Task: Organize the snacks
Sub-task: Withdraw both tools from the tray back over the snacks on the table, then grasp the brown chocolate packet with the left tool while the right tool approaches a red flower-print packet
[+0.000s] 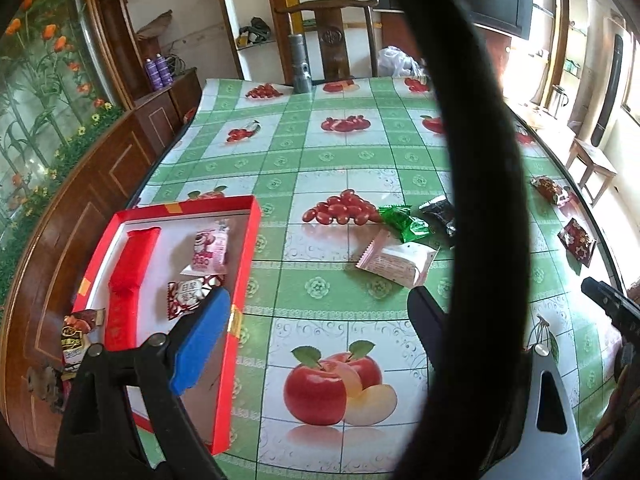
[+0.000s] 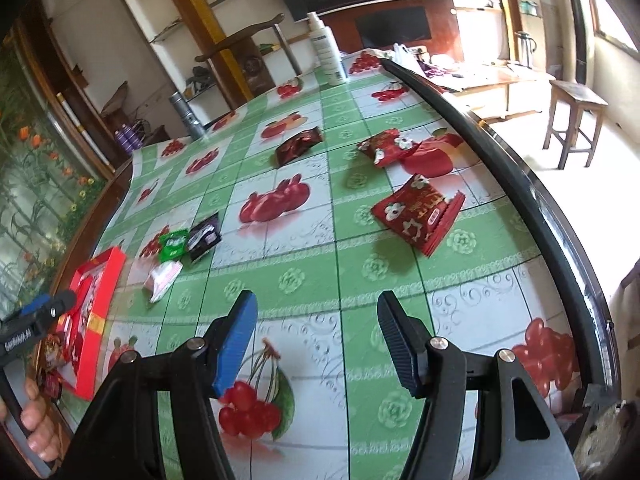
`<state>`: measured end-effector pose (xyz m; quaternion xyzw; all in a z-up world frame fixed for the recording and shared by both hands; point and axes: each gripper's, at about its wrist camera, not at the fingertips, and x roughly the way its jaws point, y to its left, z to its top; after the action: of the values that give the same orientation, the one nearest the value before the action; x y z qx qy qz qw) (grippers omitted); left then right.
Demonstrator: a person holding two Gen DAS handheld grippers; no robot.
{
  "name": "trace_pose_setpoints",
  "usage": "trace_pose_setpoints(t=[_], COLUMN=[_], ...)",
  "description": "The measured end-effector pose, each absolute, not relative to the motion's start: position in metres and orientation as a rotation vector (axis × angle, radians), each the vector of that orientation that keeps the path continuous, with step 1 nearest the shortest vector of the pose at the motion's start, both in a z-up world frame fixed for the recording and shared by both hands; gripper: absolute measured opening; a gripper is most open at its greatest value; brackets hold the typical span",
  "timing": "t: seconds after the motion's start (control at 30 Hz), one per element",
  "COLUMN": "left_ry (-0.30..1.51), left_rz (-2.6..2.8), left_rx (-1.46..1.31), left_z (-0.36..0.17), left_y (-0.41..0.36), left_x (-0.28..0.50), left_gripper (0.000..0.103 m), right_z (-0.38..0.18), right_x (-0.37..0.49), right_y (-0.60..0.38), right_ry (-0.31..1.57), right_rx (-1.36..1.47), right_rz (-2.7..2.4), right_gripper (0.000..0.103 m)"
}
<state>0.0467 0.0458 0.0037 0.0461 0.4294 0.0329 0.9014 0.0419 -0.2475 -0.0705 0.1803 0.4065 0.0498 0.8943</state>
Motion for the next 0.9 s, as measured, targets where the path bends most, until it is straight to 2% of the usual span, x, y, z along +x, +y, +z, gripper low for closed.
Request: trace_pose_setpoints(t=[0.2, 0.5, 0.9], left_ry=[0.896, 0.935, 0.963], left_rz=[0.036, -0.048, -0.302], left_rx=[0.112, 0.088, 0.280], left_z=[0.001, -0.001, -0.006], left_y=[0.042, 0.023, -0.085], left_x=[0.056, 0.096, 0.211], left_gripper=[0.090, 0.090, 0.090], right_z=[-0.064, -0.063, -0.082], right_x=[0.057, 0.111, 0.195], right_y=[-0.256, -0.275, -0.269], right_ry=[0.820, 0.767, 0.888], right_rx=[0.387, 0.407, 0.202], right_rz=[0.072, -0.020, -0.141], right_gripper=[0.066, 0.066, 0.067])
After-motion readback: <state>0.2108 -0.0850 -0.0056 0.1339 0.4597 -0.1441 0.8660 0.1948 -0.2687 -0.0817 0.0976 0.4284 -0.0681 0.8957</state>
